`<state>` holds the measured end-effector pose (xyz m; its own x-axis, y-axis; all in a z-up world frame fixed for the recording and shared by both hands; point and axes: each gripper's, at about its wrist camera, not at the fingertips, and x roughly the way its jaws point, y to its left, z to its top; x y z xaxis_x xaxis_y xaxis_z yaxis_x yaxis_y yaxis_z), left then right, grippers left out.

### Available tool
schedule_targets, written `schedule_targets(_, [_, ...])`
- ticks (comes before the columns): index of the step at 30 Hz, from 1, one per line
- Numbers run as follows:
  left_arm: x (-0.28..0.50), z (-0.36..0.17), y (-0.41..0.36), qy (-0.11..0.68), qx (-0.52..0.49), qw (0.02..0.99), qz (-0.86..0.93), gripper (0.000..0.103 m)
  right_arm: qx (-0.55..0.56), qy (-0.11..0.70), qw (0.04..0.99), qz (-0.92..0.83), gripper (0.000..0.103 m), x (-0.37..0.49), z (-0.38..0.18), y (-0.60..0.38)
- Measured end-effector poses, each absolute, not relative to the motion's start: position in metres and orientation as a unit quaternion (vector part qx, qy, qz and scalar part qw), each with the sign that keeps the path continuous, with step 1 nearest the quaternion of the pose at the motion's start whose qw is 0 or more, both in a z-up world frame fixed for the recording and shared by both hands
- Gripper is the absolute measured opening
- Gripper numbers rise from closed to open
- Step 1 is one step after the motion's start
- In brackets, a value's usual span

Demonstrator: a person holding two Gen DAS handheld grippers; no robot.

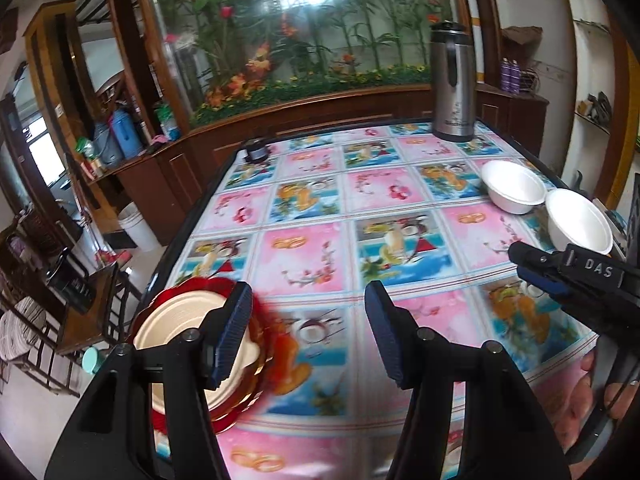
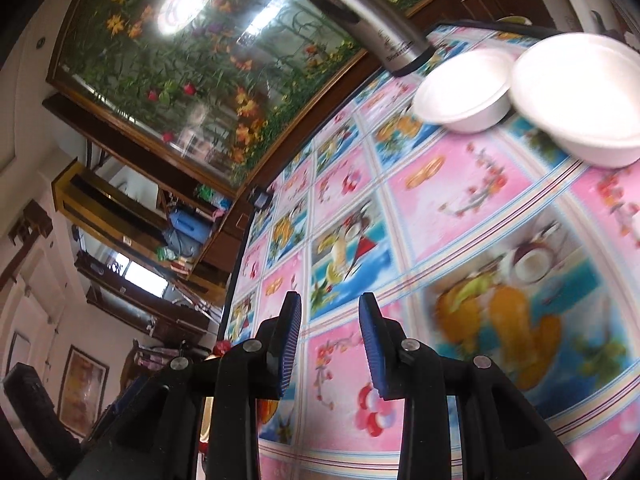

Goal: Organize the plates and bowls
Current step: 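Move the right tool toward the large white plate beside the thermos, then grasp the rim of the large white plate with the right tool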

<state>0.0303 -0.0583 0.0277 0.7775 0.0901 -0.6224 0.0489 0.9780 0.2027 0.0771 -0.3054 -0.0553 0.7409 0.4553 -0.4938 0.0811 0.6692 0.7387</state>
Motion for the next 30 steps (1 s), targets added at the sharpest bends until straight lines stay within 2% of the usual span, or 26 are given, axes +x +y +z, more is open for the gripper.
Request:
schedule_targets(19, [0.062, 0.031, -0.174, 0.33, 0.162, 0.928, -0.055, 0.057, 0.442, 0.268, 0.856, 0.016, 0.034, 0.051, -0.04, -0.459])
schedule_targets(30, [0.078, 0.02, -0.241, 0.338, 0.19, 0.917, -0.093, 0.057, 0.463, 0.251, 0.849, -0.043, 0.035, 0.036, -0.054, -0.534])
